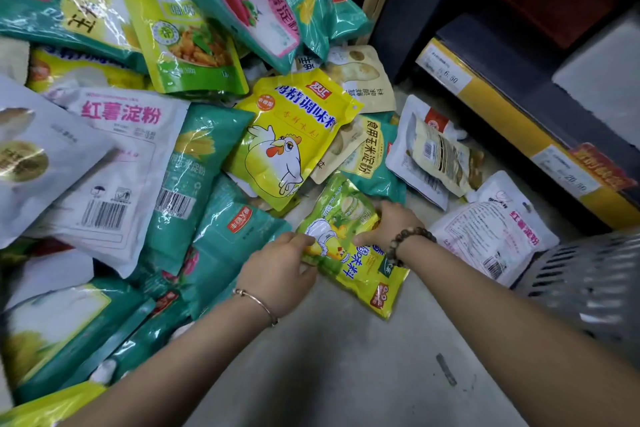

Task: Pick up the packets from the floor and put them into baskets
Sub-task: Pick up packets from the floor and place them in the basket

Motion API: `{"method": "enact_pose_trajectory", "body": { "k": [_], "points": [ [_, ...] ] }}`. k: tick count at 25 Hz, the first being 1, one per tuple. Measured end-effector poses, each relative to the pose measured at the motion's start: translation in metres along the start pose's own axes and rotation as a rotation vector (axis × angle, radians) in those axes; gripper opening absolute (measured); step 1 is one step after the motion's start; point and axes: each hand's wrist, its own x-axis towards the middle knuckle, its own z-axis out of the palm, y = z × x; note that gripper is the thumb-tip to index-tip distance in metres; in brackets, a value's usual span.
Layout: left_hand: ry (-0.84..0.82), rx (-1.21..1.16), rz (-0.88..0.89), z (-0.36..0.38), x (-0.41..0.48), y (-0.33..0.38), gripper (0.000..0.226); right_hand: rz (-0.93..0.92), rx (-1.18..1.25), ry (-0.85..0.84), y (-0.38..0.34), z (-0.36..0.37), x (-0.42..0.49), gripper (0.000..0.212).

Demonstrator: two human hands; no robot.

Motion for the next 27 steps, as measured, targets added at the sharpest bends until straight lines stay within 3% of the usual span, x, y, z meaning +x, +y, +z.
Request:
{"method": "enact_pose_trajectory", "body": {
  "k": [3,7,9,11,13,15,21,27],
  "points": [
    [0.028,-0.09,-0.003,0.003,0.0,-0.005,0.05,-0.016,0.181,0.033,0.005,0.006,-0.006,0.073],
    [0.052,-0.489,-0.151,0.003,-0.005,-0.003,0.051,-0.017,0.545,0.158,0.011,0.016,-0.035,0.018],
    [0.041,-0.692,-0.247,0.0,-0.008,0.001,0.055,0.037,0.814,0.191,0.013,0.018,-0.058,0.015],
    [-0.09,-0.865,-0.311,-0.008,-0.011,0.006,0.056,0.07,1.087,0.2,0.011,0.016,-0.081,0.014],
    [-0.279,-1.051,-0.349,-0.017,-0.015,0.014,0.044,0.067,1.249,0.182,0.0,0.013,-0.098,0.013],
    [-0.315,-1.283,-0.342,-0.025,-0.019,0.021,0.031,0.047,1.345,0.151,-0.021,0.01,-0.108,0.013],
    [0.084,-1.449,-0.458,-0.049,-0.023,0.009,0.01,-0.115,1.264,0.091,-0.082,-0.011,-0.103,0.01],
    [0.406,-1.438,-0.559,-0.067,-0.022,-0.013,0.012,0.143,1.391,-0.018,-0.122,-0.051,-0.031,0.033]
  ]
}}
